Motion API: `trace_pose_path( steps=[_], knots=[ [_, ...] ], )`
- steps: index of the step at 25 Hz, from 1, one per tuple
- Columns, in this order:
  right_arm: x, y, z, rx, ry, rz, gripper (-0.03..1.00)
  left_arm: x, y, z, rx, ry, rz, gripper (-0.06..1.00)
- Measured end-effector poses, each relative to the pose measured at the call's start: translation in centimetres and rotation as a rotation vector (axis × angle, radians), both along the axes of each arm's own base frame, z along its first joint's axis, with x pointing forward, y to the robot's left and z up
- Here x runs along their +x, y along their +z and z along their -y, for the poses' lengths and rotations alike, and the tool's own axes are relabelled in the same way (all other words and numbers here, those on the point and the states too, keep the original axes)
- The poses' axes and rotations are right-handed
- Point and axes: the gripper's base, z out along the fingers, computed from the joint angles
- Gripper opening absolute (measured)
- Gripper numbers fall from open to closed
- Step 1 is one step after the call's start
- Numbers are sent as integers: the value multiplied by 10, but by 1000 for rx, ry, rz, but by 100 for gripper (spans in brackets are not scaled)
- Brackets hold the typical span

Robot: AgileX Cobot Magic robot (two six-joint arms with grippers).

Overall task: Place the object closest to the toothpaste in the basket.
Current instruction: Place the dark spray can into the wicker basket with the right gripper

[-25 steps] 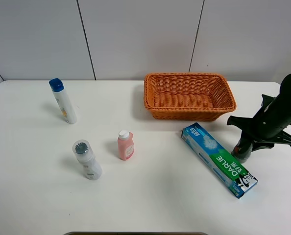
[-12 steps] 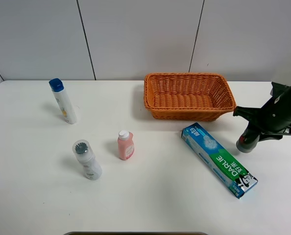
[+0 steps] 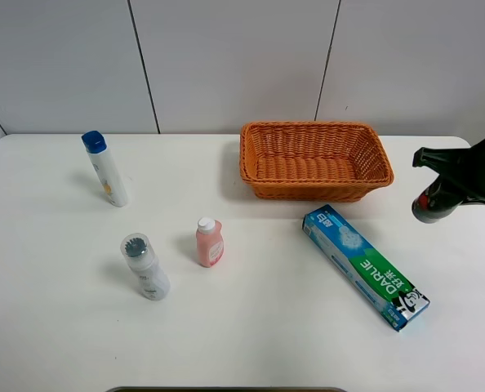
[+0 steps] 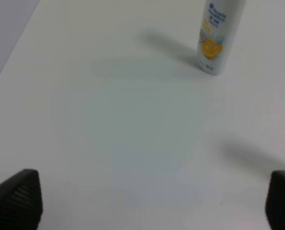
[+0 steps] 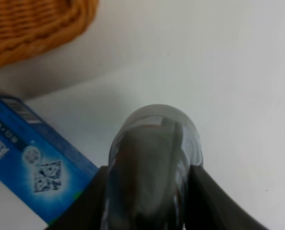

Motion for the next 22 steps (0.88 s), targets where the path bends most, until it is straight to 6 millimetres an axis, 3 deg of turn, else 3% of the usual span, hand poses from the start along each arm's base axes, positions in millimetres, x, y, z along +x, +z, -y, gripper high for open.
trace_pose_path(
  steps=[5,11,17,22],
  knots=[
    [-9,19,-15,-35,125,90,37,0,0,0,0,0,0,94],
    [0,46,-41,-80,297,228,37,0,0,0,0,0,0,94],
    [17,72,-58,-104,386,347,37,0,0,0,0,0,0,94],
    [44,70,-67,-120,411,336,37,0,0,0,0,0,0,94]
  ],
)
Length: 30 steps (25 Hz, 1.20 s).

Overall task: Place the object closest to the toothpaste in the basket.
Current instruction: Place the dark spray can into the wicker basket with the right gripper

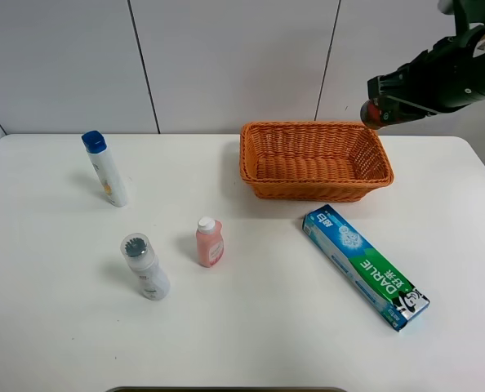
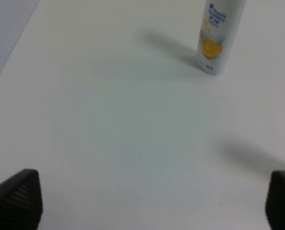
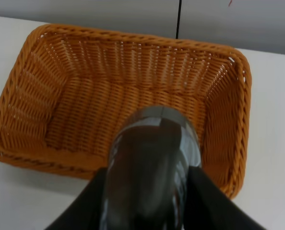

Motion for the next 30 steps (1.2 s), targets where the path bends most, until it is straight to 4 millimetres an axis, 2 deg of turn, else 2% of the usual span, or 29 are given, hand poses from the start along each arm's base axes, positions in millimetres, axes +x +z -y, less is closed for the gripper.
trace_pose_path(
  steps=[6,16,21,22,30],
  knots=[
    [39,-9,-10,-29,28,-22,36,0,0,0,0,0,0,94],
    [104,-51,-32,4,63,-107,36,0,0,0,0,0,0,94],
    [120,-66,-38,26,61,-126,36,0,0,0,0,0,0,94],
    [125,-76,-39,32,58,-137,36,0,0,0,0,0,0,94],
    [139,-117,-42,23,50,-186,36,0,0,0,0,0,0,94]
  ],
)
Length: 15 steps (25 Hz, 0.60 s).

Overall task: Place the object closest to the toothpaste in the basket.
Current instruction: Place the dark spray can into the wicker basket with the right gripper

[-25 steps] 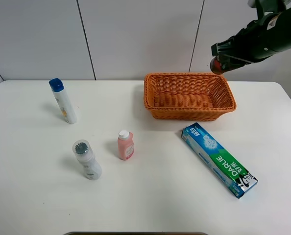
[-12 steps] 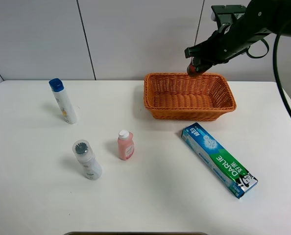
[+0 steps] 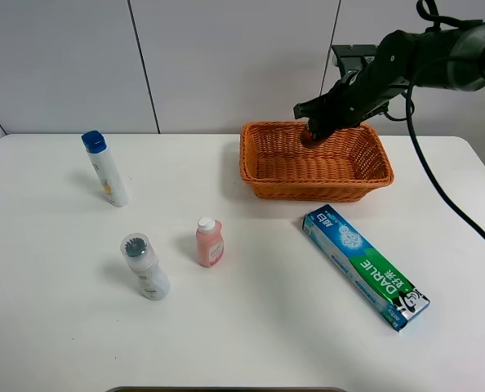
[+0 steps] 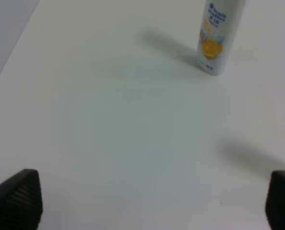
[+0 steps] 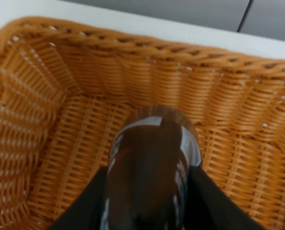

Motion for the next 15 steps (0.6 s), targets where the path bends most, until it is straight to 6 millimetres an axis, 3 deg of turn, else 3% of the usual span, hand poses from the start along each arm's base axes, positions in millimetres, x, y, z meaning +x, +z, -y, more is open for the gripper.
trace_pose_path(
  steps=[15],
  knots=[
    [12,-59,-2,-25,-7,-81,36,0,0,0,0,0,0,94]
  ],
)
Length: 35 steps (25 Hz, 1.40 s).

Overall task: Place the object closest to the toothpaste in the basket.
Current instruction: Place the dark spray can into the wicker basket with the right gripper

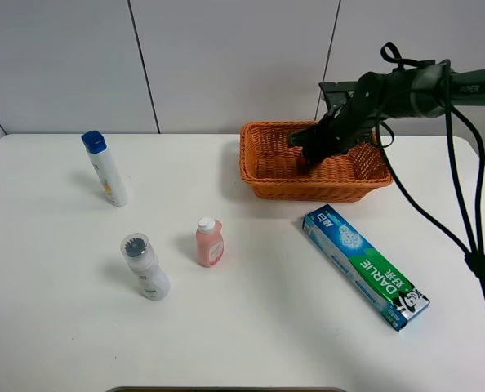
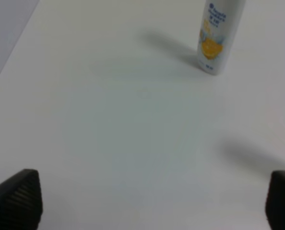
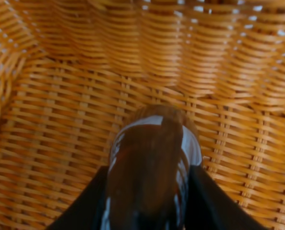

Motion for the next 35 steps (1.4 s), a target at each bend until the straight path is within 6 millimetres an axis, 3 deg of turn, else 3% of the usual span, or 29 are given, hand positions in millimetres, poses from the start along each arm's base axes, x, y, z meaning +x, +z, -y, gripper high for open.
trace_pose_path(
  steps=[30,33,35],
  knots=[
    [1,-2,-2,0,3,11,36,0,0,0,0,0,0,94],
    [2,-3,-2,1,2,14,44,0,0,0,0,0,0,94],
    [2,-3,-2,1,2,18,57,0,0,0,0,0,0,94]
  ],
)
